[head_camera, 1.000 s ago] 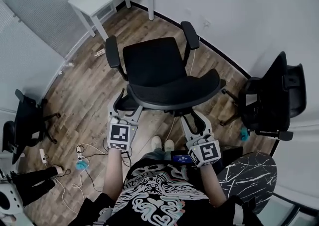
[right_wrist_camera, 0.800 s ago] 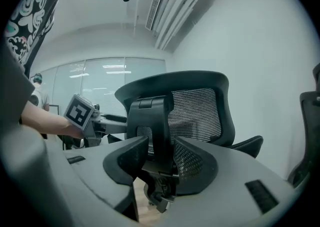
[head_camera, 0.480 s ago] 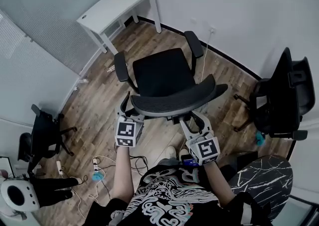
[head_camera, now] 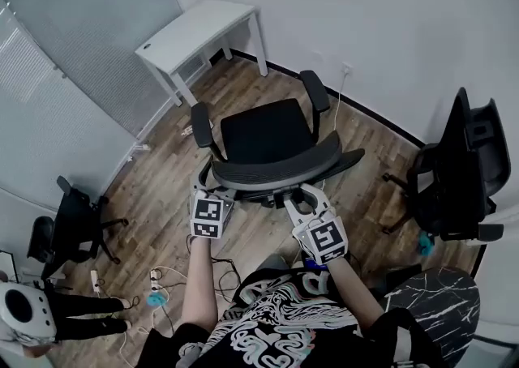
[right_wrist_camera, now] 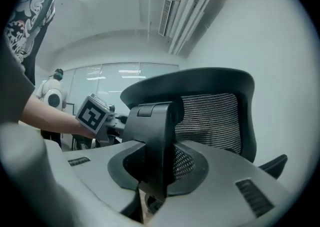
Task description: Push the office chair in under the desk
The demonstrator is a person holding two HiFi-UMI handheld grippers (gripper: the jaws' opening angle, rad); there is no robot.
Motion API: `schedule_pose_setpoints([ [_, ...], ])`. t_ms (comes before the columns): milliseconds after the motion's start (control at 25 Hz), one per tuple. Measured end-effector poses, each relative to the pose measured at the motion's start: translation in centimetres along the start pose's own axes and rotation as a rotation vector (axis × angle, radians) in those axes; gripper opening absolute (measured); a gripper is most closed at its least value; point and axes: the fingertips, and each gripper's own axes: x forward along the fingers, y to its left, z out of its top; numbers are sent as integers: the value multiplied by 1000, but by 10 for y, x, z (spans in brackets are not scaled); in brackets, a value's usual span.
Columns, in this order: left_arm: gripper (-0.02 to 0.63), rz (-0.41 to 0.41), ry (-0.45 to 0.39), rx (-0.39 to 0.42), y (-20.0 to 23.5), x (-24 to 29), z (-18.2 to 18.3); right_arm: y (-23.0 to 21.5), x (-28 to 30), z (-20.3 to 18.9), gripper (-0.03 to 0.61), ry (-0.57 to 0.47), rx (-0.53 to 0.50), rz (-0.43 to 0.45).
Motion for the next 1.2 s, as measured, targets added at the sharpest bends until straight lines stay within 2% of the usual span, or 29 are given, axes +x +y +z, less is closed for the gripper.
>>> schedule_pose_setpoints([
  [120,370,-8,3,4,0,4,1,3,5,3,49,9,-47,60],
  [440,370,-8,0,6,12,-2,0,17,15,5,35,-4,-62,135],
  [1200,370,-11,-4,19,13,-1,-1,17,13,5,37,-26,-62,106],
])
